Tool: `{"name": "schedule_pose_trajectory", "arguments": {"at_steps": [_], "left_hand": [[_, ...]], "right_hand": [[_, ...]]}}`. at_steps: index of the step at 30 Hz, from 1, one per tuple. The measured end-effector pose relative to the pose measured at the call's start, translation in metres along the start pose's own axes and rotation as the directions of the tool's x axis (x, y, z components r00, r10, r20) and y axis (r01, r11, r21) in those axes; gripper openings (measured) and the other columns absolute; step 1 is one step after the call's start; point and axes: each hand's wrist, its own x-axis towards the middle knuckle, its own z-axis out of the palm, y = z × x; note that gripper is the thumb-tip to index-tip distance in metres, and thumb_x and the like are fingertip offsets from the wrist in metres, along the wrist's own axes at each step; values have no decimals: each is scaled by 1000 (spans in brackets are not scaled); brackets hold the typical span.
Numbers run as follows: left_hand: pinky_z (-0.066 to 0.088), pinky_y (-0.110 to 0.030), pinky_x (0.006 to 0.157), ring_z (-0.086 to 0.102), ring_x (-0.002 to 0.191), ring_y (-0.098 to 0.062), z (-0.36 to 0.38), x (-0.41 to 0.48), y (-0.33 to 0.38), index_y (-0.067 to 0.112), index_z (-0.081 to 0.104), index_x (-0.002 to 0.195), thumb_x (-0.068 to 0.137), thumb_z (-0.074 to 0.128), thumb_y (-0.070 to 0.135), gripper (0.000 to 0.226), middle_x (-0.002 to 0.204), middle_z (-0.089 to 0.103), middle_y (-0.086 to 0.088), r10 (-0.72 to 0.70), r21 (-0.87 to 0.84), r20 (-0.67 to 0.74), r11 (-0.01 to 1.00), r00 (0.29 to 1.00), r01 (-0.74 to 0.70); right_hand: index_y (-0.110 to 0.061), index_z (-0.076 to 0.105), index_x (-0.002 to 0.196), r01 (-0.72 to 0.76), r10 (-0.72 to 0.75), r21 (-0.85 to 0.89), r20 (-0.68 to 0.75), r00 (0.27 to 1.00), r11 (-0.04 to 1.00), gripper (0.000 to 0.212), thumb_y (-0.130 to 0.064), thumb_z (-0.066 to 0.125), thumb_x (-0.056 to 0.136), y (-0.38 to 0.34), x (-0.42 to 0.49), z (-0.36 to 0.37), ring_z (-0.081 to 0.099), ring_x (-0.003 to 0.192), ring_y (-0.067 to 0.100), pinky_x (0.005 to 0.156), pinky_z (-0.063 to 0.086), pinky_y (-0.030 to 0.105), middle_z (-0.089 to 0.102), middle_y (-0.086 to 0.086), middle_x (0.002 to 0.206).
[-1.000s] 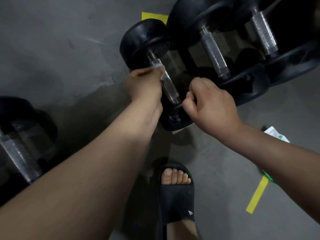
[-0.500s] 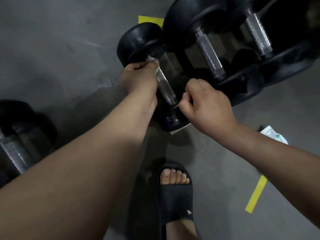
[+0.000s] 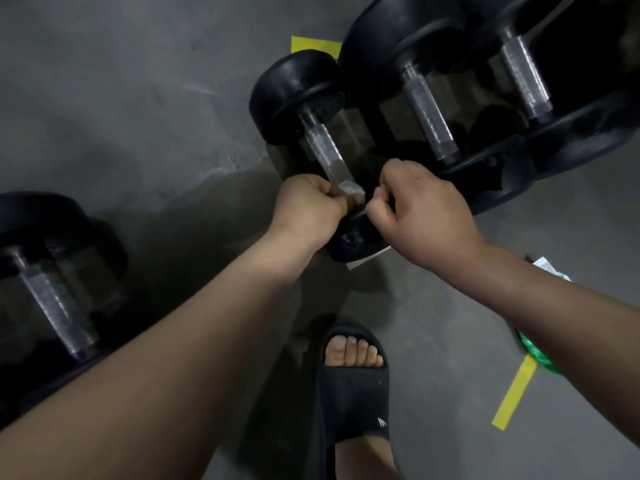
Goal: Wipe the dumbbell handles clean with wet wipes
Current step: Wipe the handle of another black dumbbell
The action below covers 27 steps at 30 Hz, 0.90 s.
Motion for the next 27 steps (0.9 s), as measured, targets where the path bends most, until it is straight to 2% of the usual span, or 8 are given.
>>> {"name": "schedule_pose_trajectory", "arguments": {"at_steps": [3, 5, 7, 11, 14, 19, 23, 27], "left_hand": [[55, -27, 68, 69, 72, -14, -11, -3, -4, 6, 74, 94, 91, 70, 22, 16, 84, 75, -11, 52, -18, 27, 998, 998, -52], [53, -14, 69, 68, 78, -6, -12, -3, -6, 13, 73, 99, 90, 69, 12, 9, 87, 74, 0, 95, -27, 4, 995, 995, -95], [50, -9, 66, 66, 76, -1, -11, 0, -6, 19, 69, 95, 88, 73, 10, 13, 86, 70, 7, 128, -33, -33, 991, 991, -129], [55, -19, 71, 68, 79, -4, -5, 9, 1, 27, 64, 89, 82, 81, 20, 20, 88, 70, 6, 151, -102, -119, 981, 981, -163], [57, -21, 80, 69, 85, -3, -8, 12, 4, 28, 68, 92, 86, 77, 18, 14, 90, 71, 8, 159, -119, -94, 978, 983, -170], [59, -28, 86, 72, 93, -16, -22, 8, -2, 15, 68, 101, 97, 57, 1, 18, 101, 70, -5, 104, -275, -22, 955, 994, -106], [60, -33, 81, 71, 83, -16, -43, 17, -7, 29, 70, 96, 94, 61, 16, 16, 90, 71, 2, 62, -185, -177, 978, 982, -95], [49, -17, 72, 64, 86, -8, -58, 23, 2, 28, 67, 104, 94, 57, 15, 20, 95, 66, 9, 136, -56, -327, 985, 935, -162]], "right_hand": [[-20, 47, 78, -57, 53, 71, 65, 997, 996, 19, -36, 50, 87, 1, 12, -9, 53, 69, 22, 59, 45, 38, 53, -3, 74], [-21, 52, 77, -45, 37, 92, 95, 995, 995, 17, -35, 58, 85, 0, 23, -14, 54, 72, 17, 63, 49, 38, 54, -6, 73], [-23, 58, 79, -27, 9, 129, 139, 990, 991, 11, -31, 63, 83, -4, 33, -15, 56, 75, 13, 68, 51, 36, 57, -8, 76], [-24, 68, 91, -74, 34, 208, 190, 981, 975, 7, -23, 66, 85, -5, 50, -14, 62, 82, 8, 69, 48, 20, 67, -9, 85], [-26, 71, 96, -106, 57, 220, 217, 974, 970, 9, -28, 68, 88, -2, 60, -8, 62, 83, 4, 64, 40, 8, 68, -11, 88], [-26, 74, 92, -145, 86, 227, 250, 964, 963, 19, -43, 75, 84, 0, 65, -1, 64, 82, 3, 66, 46, 17, 70, -10, 85], [-23, 72, 87, -156, 104, 206, 243, 964, 966, 26, -47, 79, 79, -5, 65, 0, 63, 79, 5, 66, 50, 26, 69, -7, 82], [-22, 70, 90, -162, 109, 210, 241, 964, 964, 20, -40, 77, 82, -8, 68, 0, 62, 78, 3, 62, 46, 18, 67, -9, 82]]}}
